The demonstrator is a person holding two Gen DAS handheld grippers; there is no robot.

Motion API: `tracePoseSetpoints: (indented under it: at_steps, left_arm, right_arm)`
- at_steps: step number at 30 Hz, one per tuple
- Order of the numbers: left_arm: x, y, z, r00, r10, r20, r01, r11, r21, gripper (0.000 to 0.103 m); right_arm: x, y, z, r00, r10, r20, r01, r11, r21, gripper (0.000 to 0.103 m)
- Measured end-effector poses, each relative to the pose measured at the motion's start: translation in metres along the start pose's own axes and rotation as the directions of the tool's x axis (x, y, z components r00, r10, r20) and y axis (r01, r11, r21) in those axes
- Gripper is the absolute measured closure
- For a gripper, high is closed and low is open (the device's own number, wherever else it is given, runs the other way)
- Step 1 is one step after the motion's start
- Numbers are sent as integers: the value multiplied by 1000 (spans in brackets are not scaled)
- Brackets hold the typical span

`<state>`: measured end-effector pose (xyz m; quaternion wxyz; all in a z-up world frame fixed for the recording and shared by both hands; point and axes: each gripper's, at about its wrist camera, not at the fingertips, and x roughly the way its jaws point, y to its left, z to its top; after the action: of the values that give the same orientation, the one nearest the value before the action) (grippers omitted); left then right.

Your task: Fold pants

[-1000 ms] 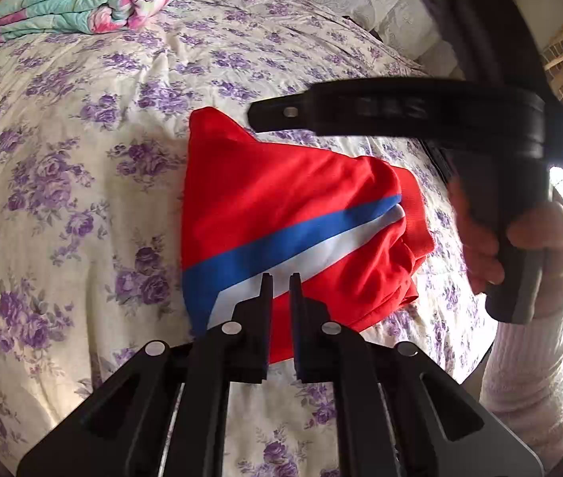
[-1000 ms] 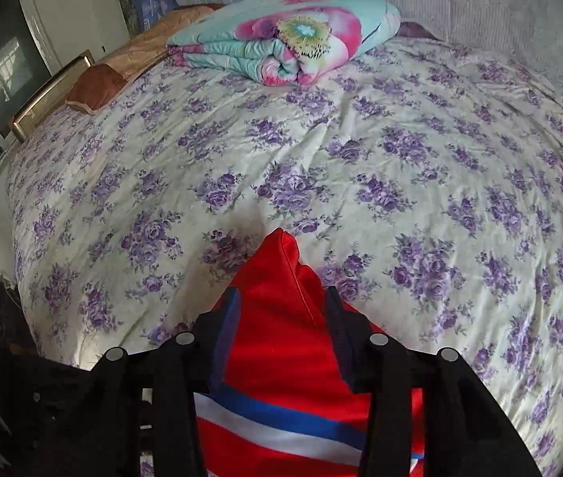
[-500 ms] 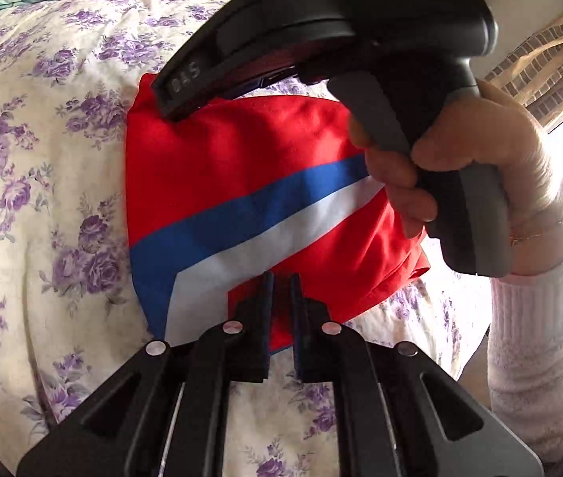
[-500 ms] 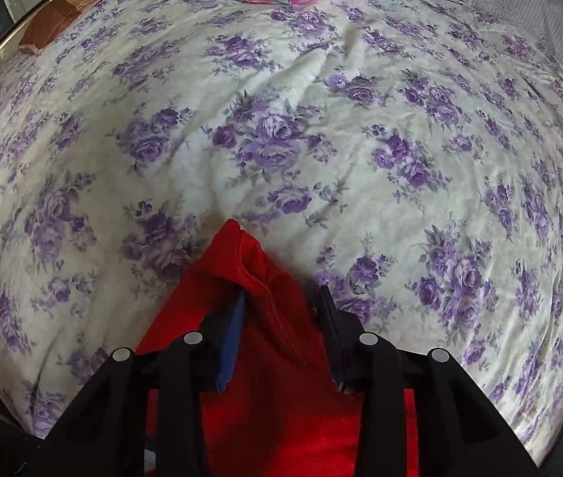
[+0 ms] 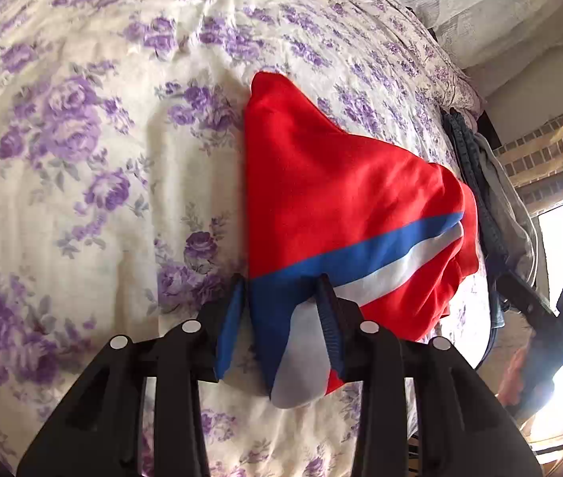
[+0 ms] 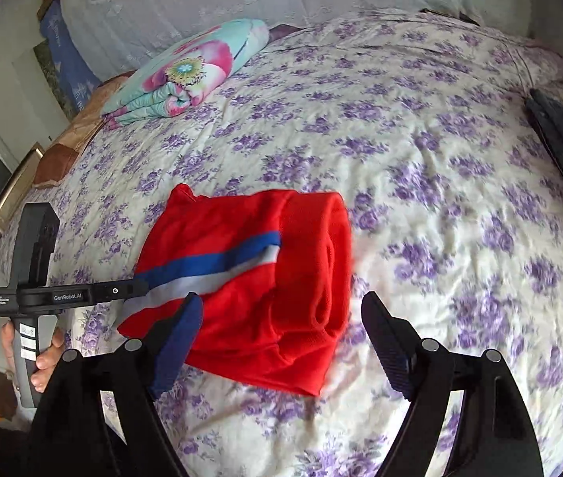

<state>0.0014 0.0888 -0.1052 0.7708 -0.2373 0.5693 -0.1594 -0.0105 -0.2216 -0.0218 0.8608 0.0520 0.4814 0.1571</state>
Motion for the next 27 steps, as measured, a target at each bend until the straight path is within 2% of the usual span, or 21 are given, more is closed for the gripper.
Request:
tracePoseSetpoints:
  at_steps: [3,6,10,13,19,24,26,27]
  left_arm:
    - [-2,-2,5,1000,-24,6,24,1000,-5,61]
    - [0,-3,9,999,-43,6,43,999,-13,55]
    - [16,-12,26,998,-51,-21,51,999,-3,44]
    - [24,-17,36,998,-53,-29,53,999,1,40]
    - [27,-22,38,999,-45,-19,46,999,21,39]
    - [27,-22,34,999,-42,-14,42,998,51,38]
    - [27,-24,30,1000,-28,-5,28,997,66,38]
    - [26,-25,28,1000,-19,2,19,997,71,38]
  right_arm:
    - [5,-24,-23,997,73,7,-74,986,149,21]
    - [15,-34,-35,991,132,6,-130,966,225,21]
    - [35,-36,-35,986,165,-8,-157,948,276,21]
    - [51,-33,-32,977,209,-35,-190,937,294,21]
    - [80,-30,-19,948,310,-70,-269,901,340,16]
    - [98,-36,-7,920,389,-55,-342,861,376,12]
    - [97,-37,-7,918,394,-36,-354,858,373,15]
    - [95,-36,-9,928,373,-24,-340,868,362,31]
